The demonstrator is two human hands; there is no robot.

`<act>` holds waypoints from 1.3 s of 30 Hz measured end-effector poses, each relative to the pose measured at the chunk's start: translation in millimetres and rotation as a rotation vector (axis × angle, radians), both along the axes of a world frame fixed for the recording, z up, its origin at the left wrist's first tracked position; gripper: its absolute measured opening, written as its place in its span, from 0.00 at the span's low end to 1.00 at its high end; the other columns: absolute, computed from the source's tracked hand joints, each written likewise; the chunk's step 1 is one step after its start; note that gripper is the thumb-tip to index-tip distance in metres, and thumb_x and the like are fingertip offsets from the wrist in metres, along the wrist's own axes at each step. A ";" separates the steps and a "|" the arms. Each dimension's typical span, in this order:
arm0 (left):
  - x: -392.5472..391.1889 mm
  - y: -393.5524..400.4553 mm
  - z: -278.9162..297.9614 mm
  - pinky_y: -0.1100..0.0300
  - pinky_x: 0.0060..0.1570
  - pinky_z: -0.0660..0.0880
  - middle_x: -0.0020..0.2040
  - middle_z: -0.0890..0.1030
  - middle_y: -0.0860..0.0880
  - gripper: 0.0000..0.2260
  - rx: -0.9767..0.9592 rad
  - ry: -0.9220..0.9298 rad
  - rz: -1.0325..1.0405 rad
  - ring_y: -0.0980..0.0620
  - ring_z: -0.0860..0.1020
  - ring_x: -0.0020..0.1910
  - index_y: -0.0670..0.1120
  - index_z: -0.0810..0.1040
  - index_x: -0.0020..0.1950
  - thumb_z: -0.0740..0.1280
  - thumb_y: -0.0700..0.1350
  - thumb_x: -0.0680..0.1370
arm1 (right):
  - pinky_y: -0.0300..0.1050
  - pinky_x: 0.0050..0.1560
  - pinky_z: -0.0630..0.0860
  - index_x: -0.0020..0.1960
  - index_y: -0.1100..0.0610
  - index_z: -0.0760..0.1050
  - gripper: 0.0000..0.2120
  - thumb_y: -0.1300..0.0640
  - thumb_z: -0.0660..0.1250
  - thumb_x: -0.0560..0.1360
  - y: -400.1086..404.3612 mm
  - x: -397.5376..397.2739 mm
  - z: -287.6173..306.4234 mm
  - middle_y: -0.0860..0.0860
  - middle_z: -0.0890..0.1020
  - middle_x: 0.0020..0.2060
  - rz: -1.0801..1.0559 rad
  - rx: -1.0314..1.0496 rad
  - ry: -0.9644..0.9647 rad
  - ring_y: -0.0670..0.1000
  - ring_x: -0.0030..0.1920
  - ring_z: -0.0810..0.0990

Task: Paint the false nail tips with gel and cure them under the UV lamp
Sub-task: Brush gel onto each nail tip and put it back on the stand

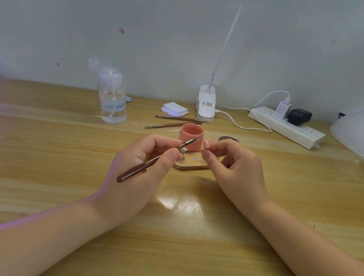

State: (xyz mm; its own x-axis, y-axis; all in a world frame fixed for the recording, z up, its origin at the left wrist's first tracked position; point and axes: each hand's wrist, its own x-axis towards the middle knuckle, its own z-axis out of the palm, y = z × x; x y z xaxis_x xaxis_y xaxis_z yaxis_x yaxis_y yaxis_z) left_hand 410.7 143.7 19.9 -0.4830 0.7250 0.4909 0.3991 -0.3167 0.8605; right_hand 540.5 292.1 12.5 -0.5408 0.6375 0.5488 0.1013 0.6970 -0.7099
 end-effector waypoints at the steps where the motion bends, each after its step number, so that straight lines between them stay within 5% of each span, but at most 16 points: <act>1: 0.5 -0.3 0.1 0.63 0.47 0.77 0.44 0.85 0.54 0.06 -0.001 0.010 -0.001 0.56 0.82 0.44 0.56 0.81 0.50 0.66 0.48 0.76 | 0.39 0.32 0.68 0.46 0.54 0.82 0.02 0.58 0.73 0.73 -0.1 0.1 0.1 0.46 0.83 0.37 -0.003 0.001 0.001 0.44 0.27 0.68; 8: -0.7 -3.9 -1.1 0.57 0.47 0.78 0.41 0.84 0.53 0.05 -0.017 0.076 -0.012 0.52 0.82 0.43 0.56 0.81 0.47 0.67 0.52 0.75 | 0.39 0.34 0.68 0.45 0.52 0.82 0.01 0.57 0.73 0.73 -0.3 0.3 0.3 0.46 0.82 0.35 -0.029 0.010 -0.007 0.46 0.28 0.71; 24: 1.1 -6.4 1.8 0.72 0.43 0.71 0.42 0.83 0.57 0.04 0.015 0.189 0.057 0.59 0.80 0.43 0.55 0.79 0.48 0.66 0.48 0.77 | 0.36 0.34 0.68 0.45 0.54 0.82 0.01 0.58 0.73 0.73 -0.9 -0.2 -0.6 0.44 0.81 0.35 -0.068 0.074 -0.025 0.45 0.28 0.72; 32: 2.5 -4.7 1.8 0.56 0.41 0.75 0.44 0.84 0.53 0.07 -0.064 0.222 0.037 0.50 0.78 0.38 0.54 0.82 0.51 0.67 0.48 0.75 | 0.38 0.35 0.69 0.44 0.54 0.82 0.01 0.57 0.73 0.72 -1.7 -0.4 -0.6 0.40 0.80 0.34 -0.101 0.123 -0.048 0.45 0.27 0.72; 39: 0.7 -5.7 1.8 0.70 0.42 0.73 0.42 0.83 0.57 0.04 0.003 0.192 0.056 0.56 0.79 0.41 0.54 0.79 0.49 0.66 0.48 0.76 | 0.38 0.35 0.70 0.44 0.53 0.82 0.01 0.57 0.73 0.73 -0.7 0.0 -1.0 0.41 0.81 0.34 -0.107 0.124 -0.053 0.45 0.27 0.72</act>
State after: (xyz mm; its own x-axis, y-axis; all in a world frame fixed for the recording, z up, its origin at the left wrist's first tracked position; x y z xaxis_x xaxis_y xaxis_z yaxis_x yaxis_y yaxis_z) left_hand 411.3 138.0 21.8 -0.4194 0.6980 0.5804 0.5730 -0.2924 0.7656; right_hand 540.5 291.4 11.5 -0.5040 0.6223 0.5989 0.2147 0.7620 -0.6110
